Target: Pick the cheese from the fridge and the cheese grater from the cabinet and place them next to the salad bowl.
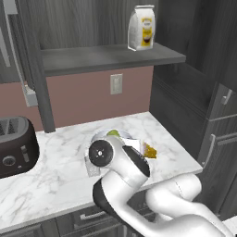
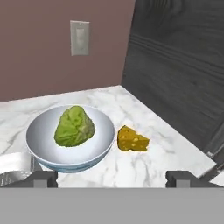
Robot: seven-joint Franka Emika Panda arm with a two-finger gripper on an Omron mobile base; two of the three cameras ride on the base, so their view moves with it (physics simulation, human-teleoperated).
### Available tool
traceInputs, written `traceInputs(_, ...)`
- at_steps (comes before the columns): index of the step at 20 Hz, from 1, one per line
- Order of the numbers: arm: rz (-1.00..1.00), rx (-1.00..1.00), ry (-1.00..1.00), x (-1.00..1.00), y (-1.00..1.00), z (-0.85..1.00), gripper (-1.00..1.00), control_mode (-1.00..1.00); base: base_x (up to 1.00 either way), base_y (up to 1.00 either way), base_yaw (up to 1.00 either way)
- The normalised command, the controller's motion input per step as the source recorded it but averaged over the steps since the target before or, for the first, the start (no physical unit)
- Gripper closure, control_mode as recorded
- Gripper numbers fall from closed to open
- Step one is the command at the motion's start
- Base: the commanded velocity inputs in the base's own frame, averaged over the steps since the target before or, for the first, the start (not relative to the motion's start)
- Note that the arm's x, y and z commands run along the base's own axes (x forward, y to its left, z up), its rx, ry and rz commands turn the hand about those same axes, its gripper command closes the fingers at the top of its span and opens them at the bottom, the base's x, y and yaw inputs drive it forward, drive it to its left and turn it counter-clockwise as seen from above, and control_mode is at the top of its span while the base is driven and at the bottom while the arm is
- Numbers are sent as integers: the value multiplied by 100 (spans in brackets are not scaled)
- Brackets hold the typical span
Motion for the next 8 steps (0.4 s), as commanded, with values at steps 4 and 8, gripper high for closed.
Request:
traceInputs(4,37,-14,12,-5,-45,62,-100,-100,0,0,0)
traceInputs(8,33,-13,8,-39,-42,60,-100,-100,0,0,0)
